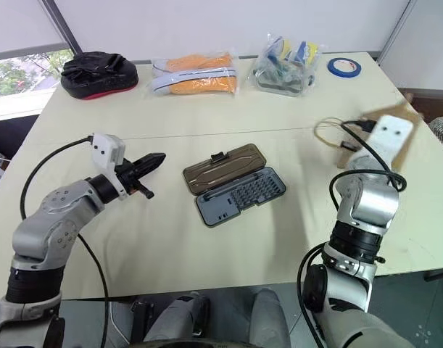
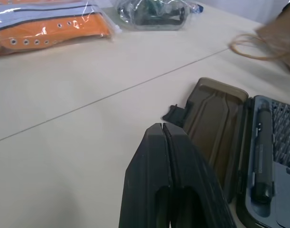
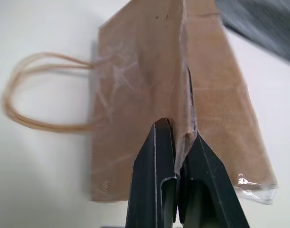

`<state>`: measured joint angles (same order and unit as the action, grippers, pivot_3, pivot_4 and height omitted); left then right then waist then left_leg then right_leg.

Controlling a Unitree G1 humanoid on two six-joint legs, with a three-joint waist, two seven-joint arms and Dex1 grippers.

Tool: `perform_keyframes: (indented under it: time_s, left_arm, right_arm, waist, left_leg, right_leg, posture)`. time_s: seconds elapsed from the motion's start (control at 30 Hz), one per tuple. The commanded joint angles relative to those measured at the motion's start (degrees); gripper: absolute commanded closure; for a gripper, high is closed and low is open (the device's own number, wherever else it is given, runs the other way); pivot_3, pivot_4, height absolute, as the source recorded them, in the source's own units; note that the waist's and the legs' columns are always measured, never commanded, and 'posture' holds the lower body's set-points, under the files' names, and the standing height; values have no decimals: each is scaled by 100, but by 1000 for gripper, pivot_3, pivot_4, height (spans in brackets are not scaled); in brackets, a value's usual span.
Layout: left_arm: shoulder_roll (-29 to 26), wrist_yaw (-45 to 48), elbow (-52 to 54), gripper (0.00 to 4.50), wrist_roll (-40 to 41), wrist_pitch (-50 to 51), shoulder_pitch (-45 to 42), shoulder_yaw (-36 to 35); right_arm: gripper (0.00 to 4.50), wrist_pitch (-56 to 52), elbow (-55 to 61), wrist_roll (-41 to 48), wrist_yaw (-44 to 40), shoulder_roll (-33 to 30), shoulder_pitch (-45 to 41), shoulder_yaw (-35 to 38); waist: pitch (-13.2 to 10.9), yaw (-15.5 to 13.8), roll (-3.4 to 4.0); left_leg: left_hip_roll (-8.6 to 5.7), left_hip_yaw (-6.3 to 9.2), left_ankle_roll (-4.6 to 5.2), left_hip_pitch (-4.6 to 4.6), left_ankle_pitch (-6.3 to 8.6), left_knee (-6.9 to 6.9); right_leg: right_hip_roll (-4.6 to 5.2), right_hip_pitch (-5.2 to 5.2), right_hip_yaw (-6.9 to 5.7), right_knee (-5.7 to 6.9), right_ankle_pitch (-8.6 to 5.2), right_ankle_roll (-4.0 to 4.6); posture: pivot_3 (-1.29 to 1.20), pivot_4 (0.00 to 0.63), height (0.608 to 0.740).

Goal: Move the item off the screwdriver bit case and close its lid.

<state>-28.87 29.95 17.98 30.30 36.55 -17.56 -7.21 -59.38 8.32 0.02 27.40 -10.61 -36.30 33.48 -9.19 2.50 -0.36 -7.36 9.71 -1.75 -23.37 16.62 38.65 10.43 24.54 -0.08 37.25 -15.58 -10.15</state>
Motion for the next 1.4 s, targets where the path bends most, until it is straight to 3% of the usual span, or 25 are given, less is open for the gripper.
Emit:
perform_keyframes:
  time_s: [0.03,0.2,0.3,0.5,0.67,0.8,0.9,1.07,1.17,1.4]
  left_arm:
    - [1,44,42,4500,-67,-174,-103,-8]
    - [30,53,42,4500,-88,-177,-113,13]
    - [32,46,63,4500,-100,-173,-84,-17]
    - [23,34,85,4500,-93,-163,-42,-70]
    - [12,39,67,4500,-94,-168,-44,-96]
    - [36,32,24,4500,-114,-194,-90,-80]
    - [59,29,-6,4500,-128,-221,-120,-54]
    - [93,18,-27,4500,-158,-264,-166,-58]
    - [114,-10,32,4500,-159,-265,-109,-72]
    - [141,-23,38,4500,-190,-307,-48,-67]
  right_arm:
    - [4471,-138,82,-156,368,42,-102,359]
    - [4471,80,-113,-84,354,111,34,564]
    - [3197,209,-68,-68,144,39,129,375]
    - [34,525,-10,-174,-178,-285,164,-24]
    - [34,798,347,30,-827,-664,-97,-514]
    - [34,1189,406,447,-1917,-782,-554,-1307]
    - [34,1151,66,844,-2766,-848,-938,-1705]
    - [34,1181,-753,900,-3080,-1092,-1359,-1864]
    - [34,1312,-993,1160,-3730,-1186,-1536,-2140]
    - [34,1431,-1895,934,-5338,-1957,-1749,-3291]
  waist:
    - [1,-3,2]
    - [3,-3,5]
    - [3,-2,5]
    - [4,0,10]
    - [3,2,11]
    - [3,32,12]
    - [3,33,12]
    - [3,-81,11]
    - [3,-89,11]
    - [3,4,11]
  left_leg:
    - [0,-2,0,0,0,0]
    - [0,-3,0,1,0,0]
    - [-1,-3,0,1,0,-1]
    - [0,-5,0,2,0,0]
    - [0,-6,0,2,0,0]
    - [2,-11,0,3,0,-2]
    - [9,-11,0,8,0,-10]
    - [-5,5,0,6,0,-11]
    - [-9,1,1,4,0,-12]
    - [0,-3,0,5,0,-20]
  right_leg:
    - [0,0,2,0,0,0]
    - [0,0,3,-1,0,0]
    - [0,0,3,-1,0,0]
    - [-1,0,5,-1,0,0]
    - [-1,0,5,-2,0,0]
    - [-2,0,6,-4,0,0]
    - [-7,0,6,-5,0,0]
    - [1,-9,5,-7,0,0]
    - [6,-8,5,-7,0,0]
    - [1,-5,3,-8,0,0]
  posture:
    - [0,150,740]
    - [0,150,740]
    - [0,150,740]
    - [0,150,740]
    - [0,150,740]
    - [0,150,740]
    - [0,150,740]
    - [0,150,740]
    - [0,150,740]
    - [0,150,740]
